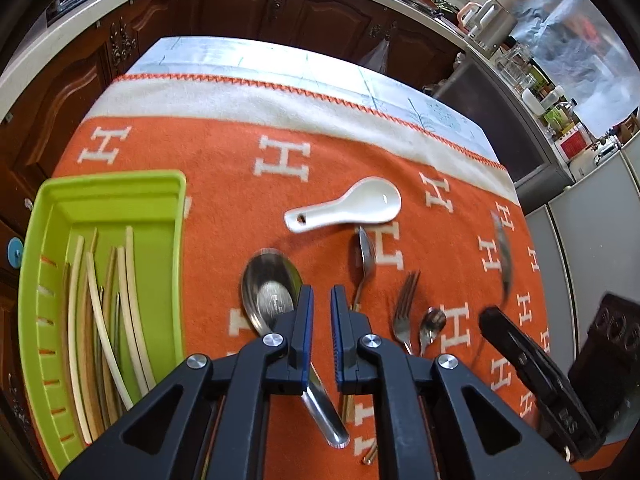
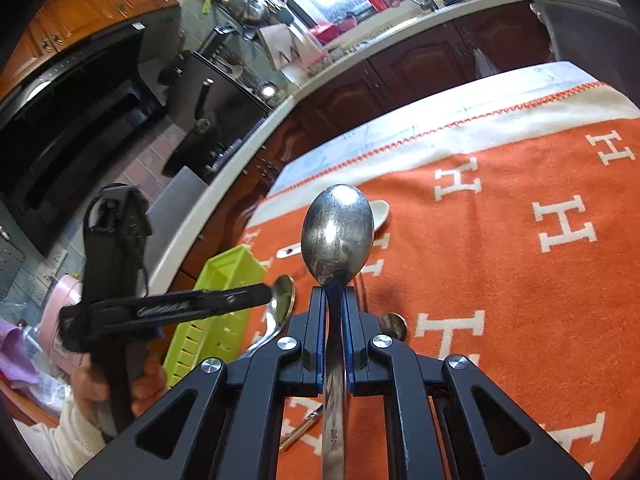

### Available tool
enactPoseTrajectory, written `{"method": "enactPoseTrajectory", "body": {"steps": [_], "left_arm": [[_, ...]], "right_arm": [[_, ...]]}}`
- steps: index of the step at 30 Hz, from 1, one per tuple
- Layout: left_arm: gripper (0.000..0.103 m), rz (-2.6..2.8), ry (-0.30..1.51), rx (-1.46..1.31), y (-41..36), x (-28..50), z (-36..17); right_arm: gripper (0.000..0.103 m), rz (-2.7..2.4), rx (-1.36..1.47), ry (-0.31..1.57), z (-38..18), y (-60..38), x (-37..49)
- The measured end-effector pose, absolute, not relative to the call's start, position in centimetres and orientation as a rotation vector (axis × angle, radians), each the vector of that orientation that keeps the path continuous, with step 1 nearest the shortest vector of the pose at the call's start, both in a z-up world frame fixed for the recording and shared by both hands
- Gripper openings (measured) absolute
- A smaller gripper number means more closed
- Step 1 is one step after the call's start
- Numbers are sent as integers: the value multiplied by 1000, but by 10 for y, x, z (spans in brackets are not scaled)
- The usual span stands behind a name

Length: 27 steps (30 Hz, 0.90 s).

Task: Organize utensils
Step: 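Close the left tool on the white ceramic spoon while the right tool holds its spoon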

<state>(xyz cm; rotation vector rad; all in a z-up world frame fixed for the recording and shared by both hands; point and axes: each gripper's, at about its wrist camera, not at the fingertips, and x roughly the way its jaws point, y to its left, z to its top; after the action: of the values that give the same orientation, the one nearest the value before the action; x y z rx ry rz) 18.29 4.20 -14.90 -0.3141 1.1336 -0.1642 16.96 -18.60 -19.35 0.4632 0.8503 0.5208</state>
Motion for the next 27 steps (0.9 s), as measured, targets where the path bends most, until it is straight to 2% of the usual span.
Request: {"method": "enactPoseTrajectory", "body": {"steps": [3,5,7,12,14,18,27], "left_arm": [[13,-166,1114,-293,44,193,-140],[32,-182,1113,-269,43,203,-136],[45,-181,1112,-248,43,212,-134],[51,-162,1122,-202,46,233,-138],[62,-163,1142,-207,50,242,-145],[63,-198,1211,-253,53,256,-165],[65,-252,1233,-155,31,265,-171]], "right_arm": [[7,545,459,810,-185,-189,159],[7,557,469,802,-181,-191,156],[7,568,482,794,-179,-194,151],[7,595,517,773,-172,-200,145],[7,606,523,762,-168,-202,141],[7,617,524,753,-162,-206,134],[7,619,539,747,-154,-211,131]]}}
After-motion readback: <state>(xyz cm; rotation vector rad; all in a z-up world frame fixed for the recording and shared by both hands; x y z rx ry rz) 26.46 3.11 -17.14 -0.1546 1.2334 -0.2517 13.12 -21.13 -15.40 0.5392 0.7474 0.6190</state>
